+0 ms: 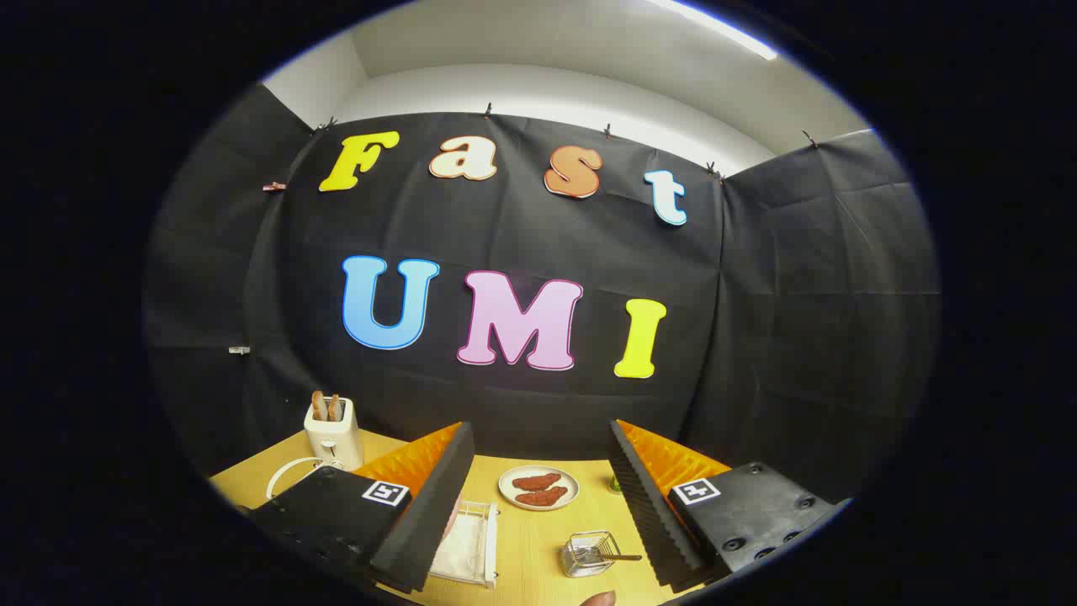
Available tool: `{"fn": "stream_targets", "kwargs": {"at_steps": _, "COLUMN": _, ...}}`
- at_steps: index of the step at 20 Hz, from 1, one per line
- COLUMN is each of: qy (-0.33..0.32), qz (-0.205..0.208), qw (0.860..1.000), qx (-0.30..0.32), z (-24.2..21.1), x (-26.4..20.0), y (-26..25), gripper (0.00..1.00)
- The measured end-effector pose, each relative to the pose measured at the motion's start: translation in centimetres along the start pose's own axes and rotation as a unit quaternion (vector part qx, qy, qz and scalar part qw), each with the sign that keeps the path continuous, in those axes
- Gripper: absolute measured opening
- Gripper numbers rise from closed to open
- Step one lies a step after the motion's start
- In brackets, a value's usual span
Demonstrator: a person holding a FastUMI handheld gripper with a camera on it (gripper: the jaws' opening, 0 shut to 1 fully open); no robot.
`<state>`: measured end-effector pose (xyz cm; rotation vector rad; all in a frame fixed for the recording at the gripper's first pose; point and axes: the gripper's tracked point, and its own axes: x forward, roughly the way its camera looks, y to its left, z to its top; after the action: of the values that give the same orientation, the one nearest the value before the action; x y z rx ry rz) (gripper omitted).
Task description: Take the plate from the dish rack, then take the spoon from the basket and place it into the plate.
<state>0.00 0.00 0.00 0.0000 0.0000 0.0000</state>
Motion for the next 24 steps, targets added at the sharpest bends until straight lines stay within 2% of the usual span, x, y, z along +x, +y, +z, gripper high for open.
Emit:
{"fn": "stream_targets", "kwargs": {"at_steps": 19, "qy": 0.005, "qz": 0.008, "qw": 1.0, "qx": -0.019, "z": -0.4, "x": 0.5, "y": 1.7, "gripper": 0.98}}
{"fn": "stream_targets", "kwargs": {"at_steps": 24, "qy": 0.054, "qz": 0.04, "qw": 0.998, "qx": 0.002, "z": -2.2, "x": 1.7, "y": 4.0, "gripper": 0.97}}
